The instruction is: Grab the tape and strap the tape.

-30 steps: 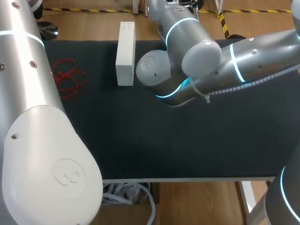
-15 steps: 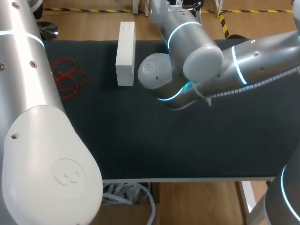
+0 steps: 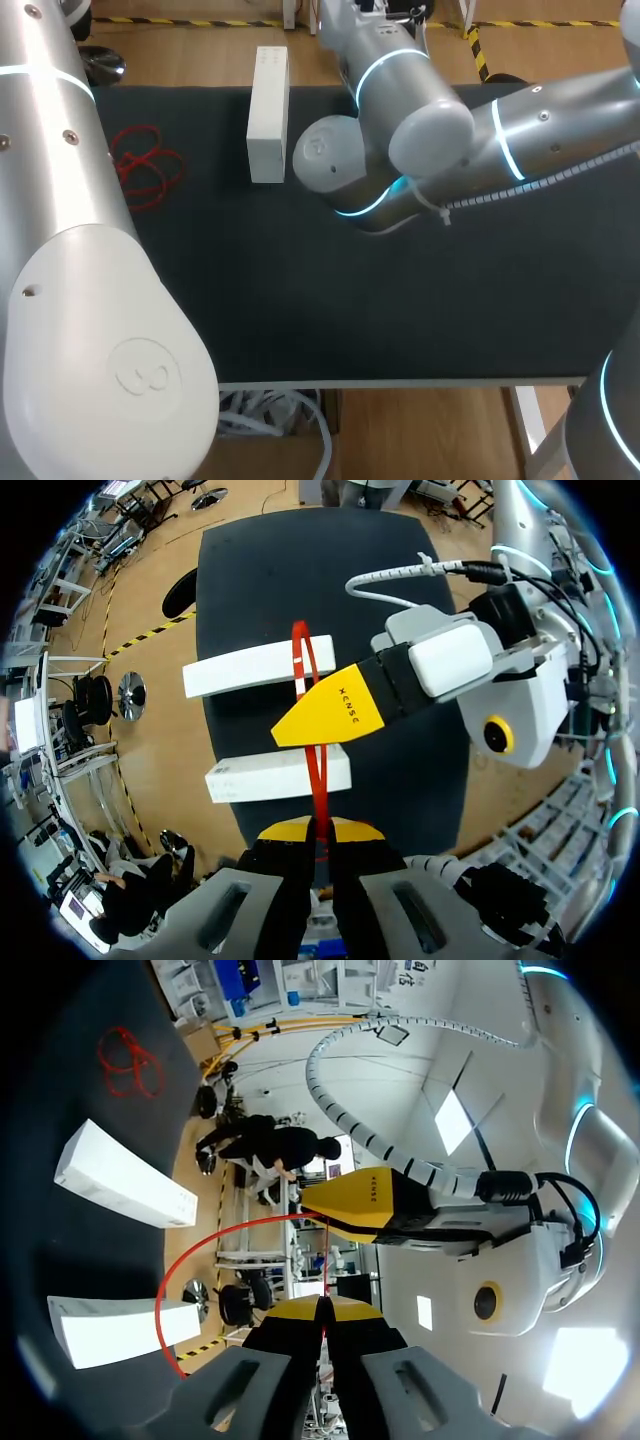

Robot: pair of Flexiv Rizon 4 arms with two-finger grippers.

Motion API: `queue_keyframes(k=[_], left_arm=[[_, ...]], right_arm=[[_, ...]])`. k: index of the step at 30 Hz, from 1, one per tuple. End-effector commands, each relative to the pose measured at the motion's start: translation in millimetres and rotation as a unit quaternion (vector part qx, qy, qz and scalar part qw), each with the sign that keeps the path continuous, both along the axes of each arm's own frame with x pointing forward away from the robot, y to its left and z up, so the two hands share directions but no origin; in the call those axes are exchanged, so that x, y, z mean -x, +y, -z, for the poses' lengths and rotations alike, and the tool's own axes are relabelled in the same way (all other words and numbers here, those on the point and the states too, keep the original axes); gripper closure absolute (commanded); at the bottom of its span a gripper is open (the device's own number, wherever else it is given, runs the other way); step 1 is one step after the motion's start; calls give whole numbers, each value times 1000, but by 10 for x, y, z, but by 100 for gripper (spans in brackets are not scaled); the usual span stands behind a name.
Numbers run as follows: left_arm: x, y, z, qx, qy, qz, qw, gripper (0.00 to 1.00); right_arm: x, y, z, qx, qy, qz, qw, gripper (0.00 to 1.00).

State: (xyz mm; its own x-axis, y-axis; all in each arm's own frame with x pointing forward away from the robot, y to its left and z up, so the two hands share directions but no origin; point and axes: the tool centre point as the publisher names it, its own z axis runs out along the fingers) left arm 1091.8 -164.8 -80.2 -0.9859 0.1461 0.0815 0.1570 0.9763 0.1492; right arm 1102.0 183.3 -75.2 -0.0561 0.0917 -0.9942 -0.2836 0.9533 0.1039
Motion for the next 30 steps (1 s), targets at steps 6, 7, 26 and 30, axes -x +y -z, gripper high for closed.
queue_keyframes(k=[6,7,26,30], left_arm=[[-29,-23,-23,-4,4,-1,1000,100],[-29,-23,-23,-4,4,-1,1000,100],[-29,-23,-23,-4,4,-1,1000,100],[-29,-23,-23,-4,4,-1,1000,100]], right_arm=[[-18,51,-32,3,2,-3,1000,100],[-18,55,-31,3,2,-3,1000,100],[-7,117,1,8,14,-18,1000,100],[-9,133,0,8,15,-20,1000,100]])
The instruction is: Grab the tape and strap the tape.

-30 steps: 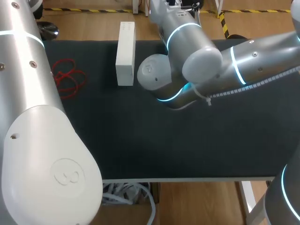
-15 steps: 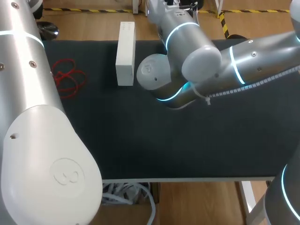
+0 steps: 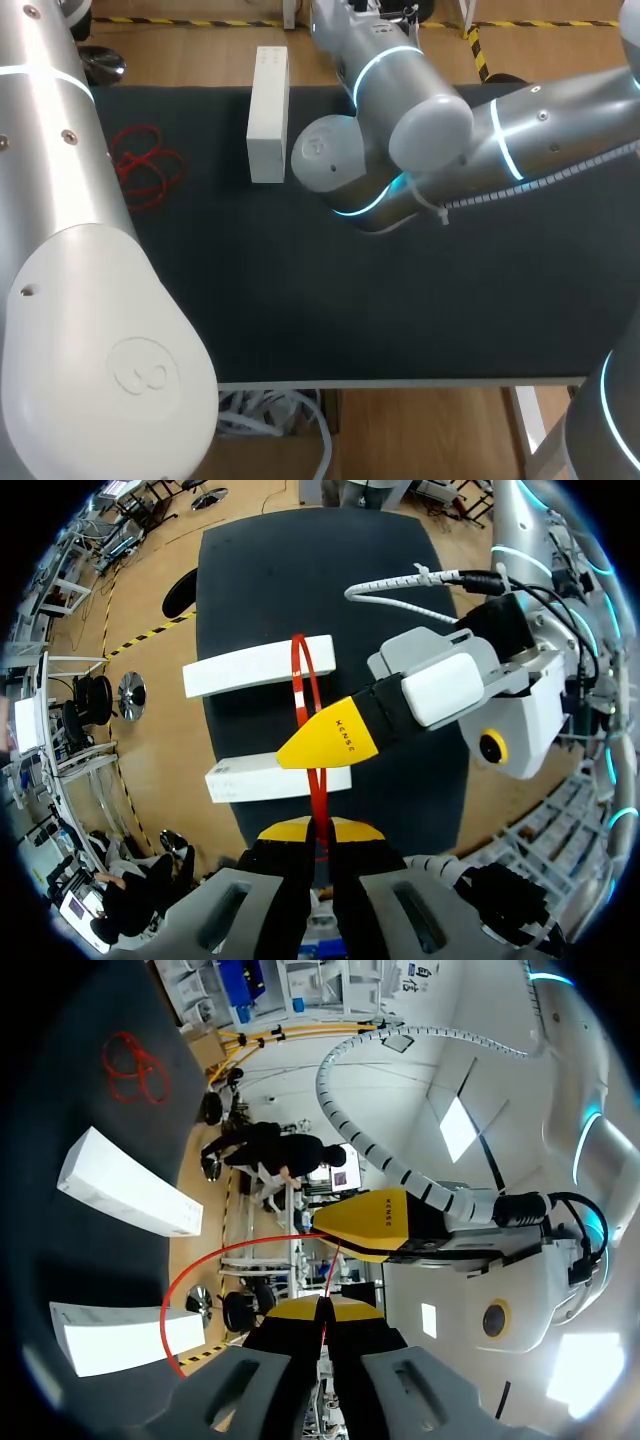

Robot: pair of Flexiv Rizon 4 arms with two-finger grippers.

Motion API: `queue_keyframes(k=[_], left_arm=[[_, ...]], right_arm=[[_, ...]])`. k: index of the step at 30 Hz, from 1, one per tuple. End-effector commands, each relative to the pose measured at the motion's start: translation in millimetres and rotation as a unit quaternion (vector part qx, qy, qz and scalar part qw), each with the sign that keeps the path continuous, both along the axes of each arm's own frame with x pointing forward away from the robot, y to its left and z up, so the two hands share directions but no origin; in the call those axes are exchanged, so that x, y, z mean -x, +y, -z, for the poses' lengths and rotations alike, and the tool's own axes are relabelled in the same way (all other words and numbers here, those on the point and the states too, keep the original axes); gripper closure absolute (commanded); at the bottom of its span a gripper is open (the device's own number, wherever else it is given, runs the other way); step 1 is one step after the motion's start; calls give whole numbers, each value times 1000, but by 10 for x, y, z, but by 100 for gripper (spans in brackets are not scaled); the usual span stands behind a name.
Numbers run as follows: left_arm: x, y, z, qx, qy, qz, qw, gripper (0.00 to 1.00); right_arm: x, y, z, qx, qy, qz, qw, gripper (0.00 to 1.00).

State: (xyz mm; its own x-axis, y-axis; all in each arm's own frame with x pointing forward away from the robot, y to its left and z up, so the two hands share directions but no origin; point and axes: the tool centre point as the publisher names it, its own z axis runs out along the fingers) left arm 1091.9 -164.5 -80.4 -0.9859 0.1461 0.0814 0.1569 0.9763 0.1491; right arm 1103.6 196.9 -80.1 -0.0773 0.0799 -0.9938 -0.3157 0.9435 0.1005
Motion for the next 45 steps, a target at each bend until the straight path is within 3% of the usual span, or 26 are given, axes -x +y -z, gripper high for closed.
queue_keyframes(k=[1,45], left_arm=[[-28,-26,-24,-4,4,-1,1000,100],[-28,-26,-24,-4,4,-1,1000,100]], right_arm=[[7,3,-51,3,6,-3,1000,100],[9,237,-79,6,13,-28,1000,100]])
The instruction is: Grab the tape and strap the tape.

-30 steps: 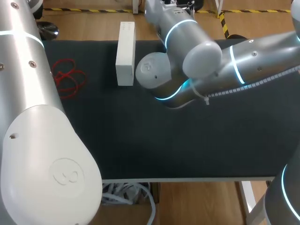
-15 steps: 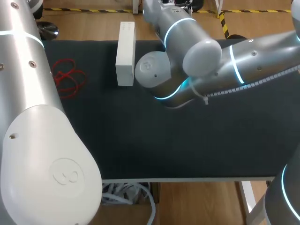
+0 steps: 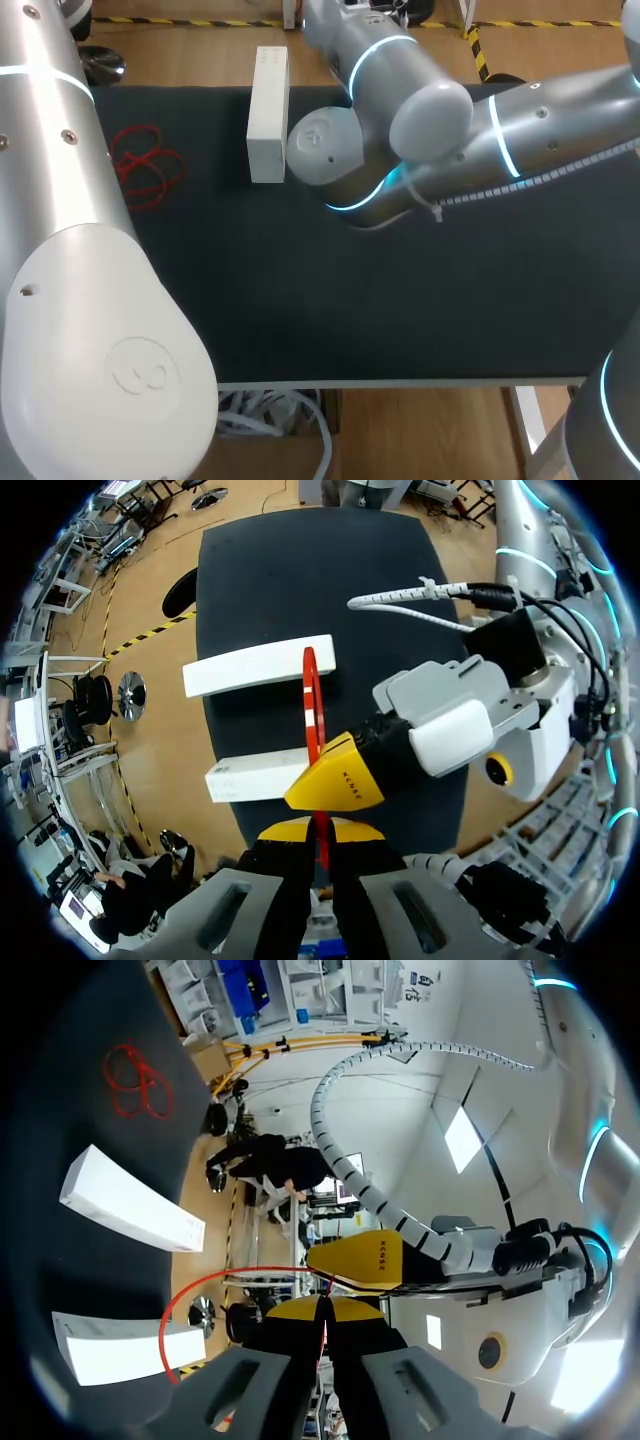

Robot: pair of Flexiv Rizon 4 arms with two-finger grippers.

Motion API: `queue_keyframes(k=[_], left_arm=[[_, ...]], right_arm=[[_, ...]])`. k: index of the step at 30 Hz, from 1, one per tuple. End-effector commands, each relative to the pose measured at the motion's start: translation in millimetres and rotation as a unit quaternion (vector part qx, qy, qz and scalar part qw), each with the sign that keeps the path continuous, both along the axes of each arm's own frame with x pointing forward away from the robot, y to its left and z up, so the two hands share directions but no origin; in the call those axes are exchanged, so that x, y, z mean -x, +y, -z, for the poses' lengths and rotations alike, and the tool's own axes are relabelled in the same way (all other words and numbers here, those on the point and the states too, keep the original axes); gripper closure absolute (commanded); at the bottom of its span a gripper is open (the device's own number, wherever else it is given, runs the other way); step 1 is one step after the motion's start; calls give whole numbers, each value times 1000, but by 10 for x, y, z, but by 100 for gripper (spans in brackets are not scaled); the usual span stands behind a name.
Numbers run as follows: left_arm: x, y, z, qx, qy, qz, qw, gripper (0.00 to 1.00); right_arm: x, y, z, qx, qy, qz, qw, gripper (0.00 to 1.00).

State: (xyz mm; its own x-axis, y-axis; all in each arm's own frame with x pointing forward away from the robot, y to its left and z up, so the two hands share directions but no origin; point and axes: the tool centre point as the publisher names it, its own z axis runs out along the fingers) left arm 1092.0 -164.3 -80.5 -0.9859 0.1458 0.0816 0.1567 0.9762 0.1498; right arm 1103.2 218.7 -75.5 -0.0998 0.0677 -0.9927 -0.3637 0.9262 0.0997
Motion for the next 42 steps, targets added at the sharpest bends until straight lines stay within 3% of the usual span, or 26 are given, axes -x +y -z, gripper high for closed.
queue_keyframes(k=[1,32,33,34,36,38,42], left_arm=[[-27,-28,-25,-3,4,-1,1000,100],[-27,-28,-25,-3,4,-1,1000,100],[-27,-28,-25,-3,4,-1,1000,100],[-27,-28,-25,-3,4,-1,1000,100],[-27,-28,-25,-3,4,-1,1000,100],[-27,-28,-25,-3,4,-1,1000,100],[-27,-28,-25,-3,4,-1,1000,100]], right_arm=[[4,24,-32,2,4,-2,1000,100],[28,49,-39,-1,5,5,1000,100],[27,45,-40,-2,5,5,1000,96],[26,41,-40,-2,5,5,1000,73],[25,32,-38,-2,6,5,1000,77],[26,22,-37,-1,7,6,1000,66],[28,12,-38,-1,7,7,1000,67]])
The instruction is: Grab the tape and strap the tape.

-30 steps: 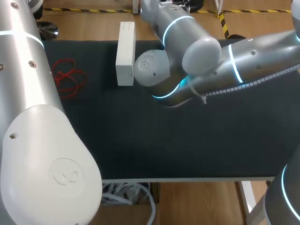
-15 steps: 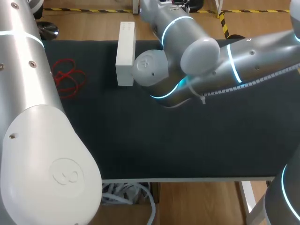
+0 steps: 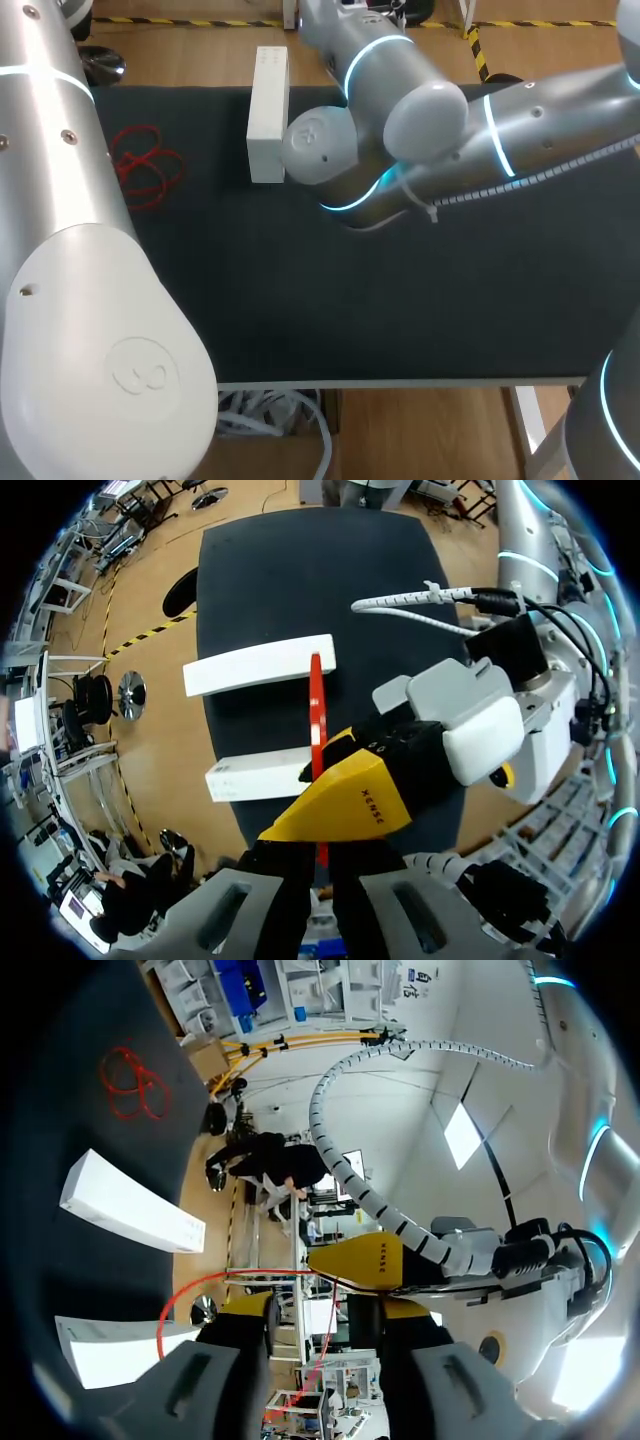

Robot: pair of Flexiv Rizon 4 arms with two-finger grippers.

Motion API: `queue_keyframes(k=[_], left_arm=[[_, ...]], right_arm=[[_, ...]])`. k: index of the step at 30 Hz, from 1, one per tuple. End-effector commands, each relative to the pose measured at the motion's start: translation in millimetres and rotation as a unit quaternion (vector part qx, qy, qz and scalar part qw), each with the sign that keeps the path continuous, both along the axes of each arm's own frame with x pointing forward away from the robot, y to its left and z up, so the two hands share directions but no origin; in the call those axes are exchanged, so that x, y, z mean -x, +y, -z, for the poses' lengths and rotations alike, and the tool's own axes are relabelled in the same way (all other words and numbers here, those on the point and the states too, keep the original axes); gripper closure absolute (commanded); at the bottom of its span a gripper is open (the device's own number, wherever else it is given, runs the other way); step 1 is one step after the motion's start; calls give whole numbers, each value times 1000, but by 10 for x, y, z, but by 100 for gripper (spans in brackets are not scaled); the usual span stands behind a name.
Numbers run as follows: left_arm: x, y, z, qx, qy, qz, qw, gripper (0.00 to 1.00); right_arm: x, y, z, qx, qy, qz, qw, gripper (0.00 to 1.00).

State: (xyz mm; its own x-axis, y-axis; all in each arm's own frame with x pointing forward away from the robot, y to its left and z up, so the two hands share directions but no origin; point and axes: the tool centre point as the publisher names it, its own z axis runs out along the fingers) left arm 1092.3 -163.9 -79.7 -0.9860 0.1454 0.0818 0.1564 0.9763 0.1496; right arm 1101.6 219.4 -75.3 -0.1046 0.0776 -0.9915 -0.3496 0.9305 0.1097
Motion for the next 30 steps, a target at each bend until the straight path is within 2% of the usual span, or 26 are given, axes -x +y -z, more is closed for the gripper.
queue_keyframes(k=[1,13,21,25,30], left_arm=[[-24,-32,-17,-3,4,0,1000,100],[-24,-32,-17,-3,4,0,1000,100],[-24,-32,-17,-3,4,0,1000,100],[-24,-32,-17,-3,4,0,1000,100],[-24,-32,-17,-3,4,0,1000,100]], right_arm=[[13,2,-38,3,4,0,1000,67],[112,-66,-76,-2,1,-5,1000,67],[310,-148,-143,-10,-2,-20,1000,69],[397,-288,-137,-16,-1,-12,1000,69],[458,-598,-191,-20,-11,13,1000,71]])
